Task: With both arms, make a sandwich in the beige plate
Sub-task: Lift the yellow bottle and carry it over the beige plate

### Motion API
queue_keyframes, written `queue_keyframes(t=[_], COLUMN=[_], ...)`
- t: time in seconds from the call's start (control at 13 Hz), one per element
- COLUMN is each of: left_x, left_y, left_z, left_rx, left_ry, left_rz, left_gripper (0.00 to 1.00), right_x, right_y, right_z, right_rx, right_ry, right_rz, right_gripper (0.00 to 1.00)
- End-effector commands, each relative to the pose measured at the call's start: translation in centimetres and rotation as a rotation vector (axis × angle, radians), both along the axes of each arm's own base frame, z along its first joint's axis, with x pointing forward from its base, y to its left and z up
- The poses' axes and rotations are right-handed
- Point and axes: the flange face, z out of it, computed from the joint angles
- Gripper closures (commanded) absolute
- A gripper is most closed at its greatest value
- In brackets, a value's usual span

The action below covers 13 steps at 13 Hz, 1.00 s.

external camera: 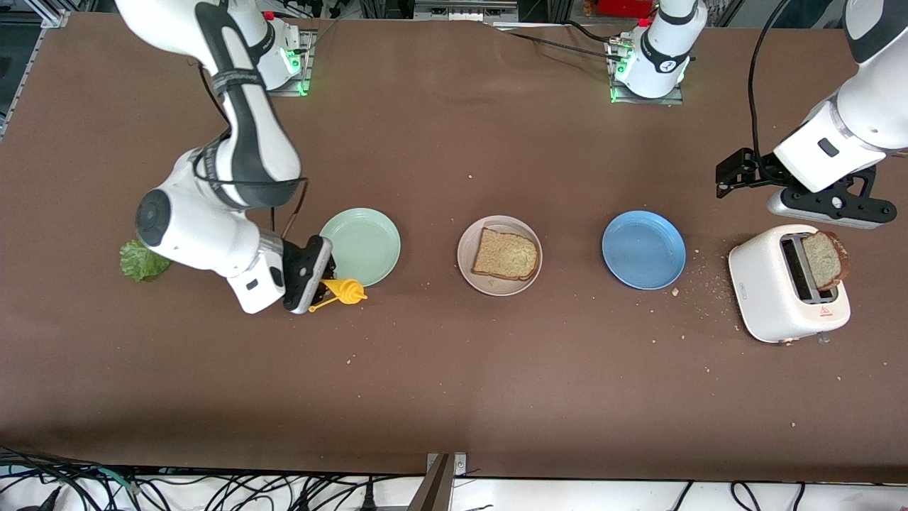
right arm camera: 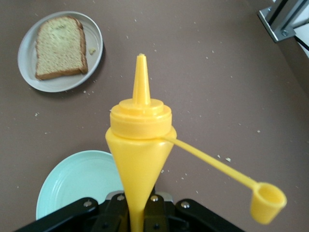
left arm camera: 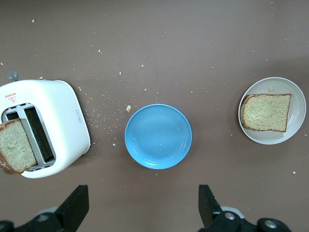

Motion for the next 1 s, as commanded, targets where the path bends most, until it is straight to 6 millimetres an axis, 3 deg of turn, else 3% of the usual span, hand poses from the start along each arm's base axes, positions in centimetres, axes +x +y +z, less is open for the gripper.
queue_keyframes(t=[0.0,0.15,0.54,0.92], left_x=[-0.3,-0.5,-0.5,-0.9], left_y=[-0.1,-0.3,-0.4,-1.2], left_z=[1.0,1.0,1.2,1.3], left_rx=[-0.022,-0.021,-0.021,-0.018], left_ry=[0.007,0.011,0.014,0.029], left_rz=[0.01,0.007,0.008,-0.004], left_gripper=[0.0,0.0,0.0,0.0], right_x=[-1.2,-2.2,-6.8,-9.4], right_y=[3.1,6.0,13.6,17.4], right_z=[1.8,2.6,1.9,-2.1], right_rx=[-0.128,-0.223,-0.407,-0.604], right_ry=[-0.029,-0.07,-0.17,-0.29], right_rz=[-0.048,-0.076,-0.159,-0.162], right_gripper=[1.0,1.0,1.0,1.0])
